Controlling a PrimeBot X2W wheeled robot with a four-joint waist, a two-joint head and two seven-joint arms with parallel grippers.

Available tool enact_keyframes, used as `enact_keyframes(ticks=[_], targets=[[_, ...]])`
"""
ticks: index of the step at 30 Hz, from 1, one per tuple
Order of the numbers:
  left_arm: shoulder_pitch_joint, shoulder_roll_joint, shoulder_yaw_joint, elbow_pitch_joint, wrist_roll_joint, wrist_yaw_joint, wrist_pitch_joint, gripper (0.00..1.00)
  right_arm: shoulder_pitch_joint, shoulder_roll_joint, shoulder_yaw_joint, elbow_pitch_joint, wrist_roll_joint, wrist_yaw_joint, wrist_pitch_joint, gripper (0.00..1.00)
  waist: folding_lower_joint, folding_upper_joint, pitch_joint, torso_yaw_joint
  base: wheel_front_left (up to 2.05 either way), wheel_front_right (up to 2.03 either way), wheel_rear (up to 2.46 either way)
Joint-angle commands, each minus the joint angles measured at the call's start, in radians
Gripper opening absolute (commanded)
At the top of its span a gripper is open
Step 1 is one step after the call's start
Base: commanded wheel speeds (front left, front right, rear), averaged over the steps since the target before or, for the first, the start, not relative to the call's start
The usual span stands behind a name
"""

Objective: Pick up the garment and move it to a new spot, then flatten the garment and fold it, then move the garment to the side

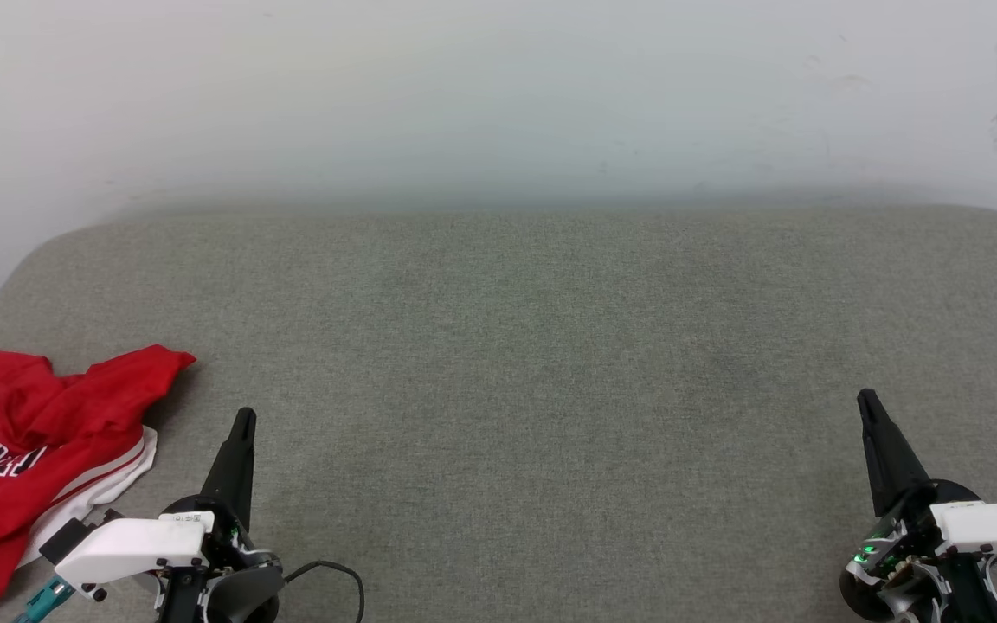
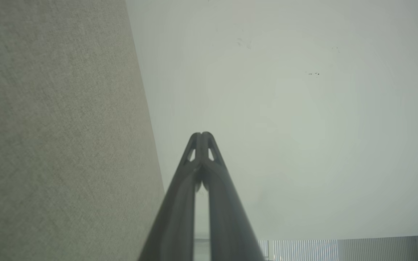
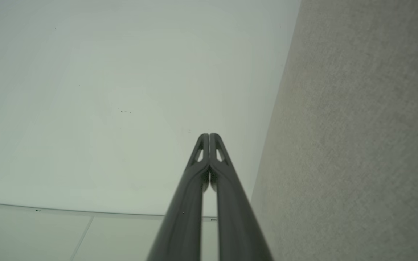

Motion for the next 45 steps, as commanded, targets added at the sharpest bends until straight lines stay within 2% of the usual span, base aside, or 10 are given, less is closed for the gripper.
enact_keyframes(ticks=[1, 27, 28, 45], targets=[[-0.007, -0.002, 0.001, 0.000, 0.000, -0.005, 0.002, 0.00, -0.014, 0.003, 0.000, 0.001, -0.005, 0.000, -0.001, 0.00, 0.0000, 0.0000, 0.000, 0.000, 0.00, 0.00, 0.00], [-0.007, -0.002, 0.001, 0.000, 0.000, -0.005, 0.002, 0.00, -0.014, 0.003, 0.000, 0.001, -0.005, 0.000, -0.001, 0.00, 0.0000, 0.0000, 0.000, 0.000, 0.00, 0.00, 0.00], [0.000, 0.000, 0.000, 0.000, 0.000, 0.000, 0.000, 1.00, 0.000, 0.000, 0.000, 0.000, 0.000, 0.000, 0.000, 1.00, 0.0000, 0.0000, 0.000, 0.000, 0.00, 0.00, 0.00], [0.023, 0.003, -0.094, -0.047, 0.038, 0.001, -0.074, 1.00, 0.048, 0.001, 0.045, -0.061, -0.031, 0.000, -0.074, 1.00, 0.0000, 0.0000, -0.004, 0.007, 0.00, 0.00, 0.00]])
